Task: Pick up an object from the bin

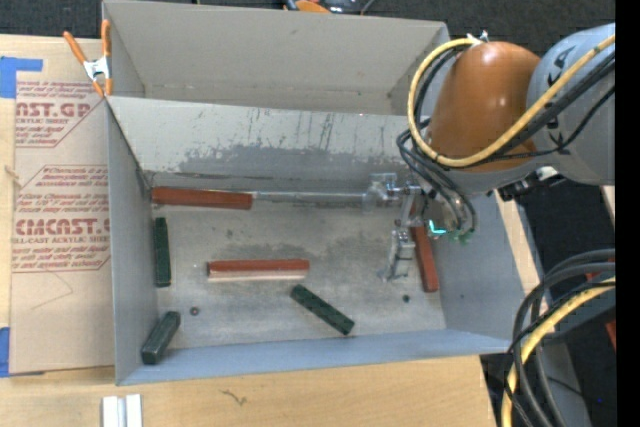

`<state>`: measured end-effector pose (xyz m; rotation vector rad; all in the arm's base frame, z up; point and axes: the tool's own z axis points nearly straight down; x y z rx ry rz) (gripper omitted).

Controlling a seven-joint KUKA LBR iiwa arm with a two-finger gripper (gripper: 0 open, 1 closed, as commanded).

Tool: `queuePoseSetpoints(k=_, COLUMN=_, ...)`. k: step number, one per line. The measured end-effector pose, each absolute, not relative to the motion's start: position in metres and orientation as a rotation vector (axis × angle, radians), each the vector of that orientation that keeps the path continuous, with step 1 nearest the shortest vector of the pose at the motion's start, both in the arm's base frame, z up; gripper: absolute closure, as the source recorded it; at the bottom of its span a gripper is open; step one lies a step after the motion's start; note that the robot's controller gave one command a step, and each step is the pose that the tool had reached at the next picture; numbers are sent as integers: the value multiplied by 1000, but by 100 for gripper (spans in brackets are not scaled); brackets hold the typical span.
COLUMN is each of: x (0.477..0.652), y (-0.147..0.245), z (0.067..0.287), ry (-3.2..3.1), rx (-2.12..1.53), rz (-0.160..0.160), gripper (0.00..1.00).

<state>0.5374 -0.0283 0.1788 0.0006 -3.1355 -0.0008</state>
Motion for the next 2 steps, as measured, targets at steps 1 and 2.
queuePoseSetpoints(k=1, x=505, y=51, z=66, ry=-3127, rx=-193, rz=-3, gripper=0)
queuePoseSetpoints(k=2, x=480, y=39, z=100, ry=-3106, rx=-464, rz=0, gripper=0)
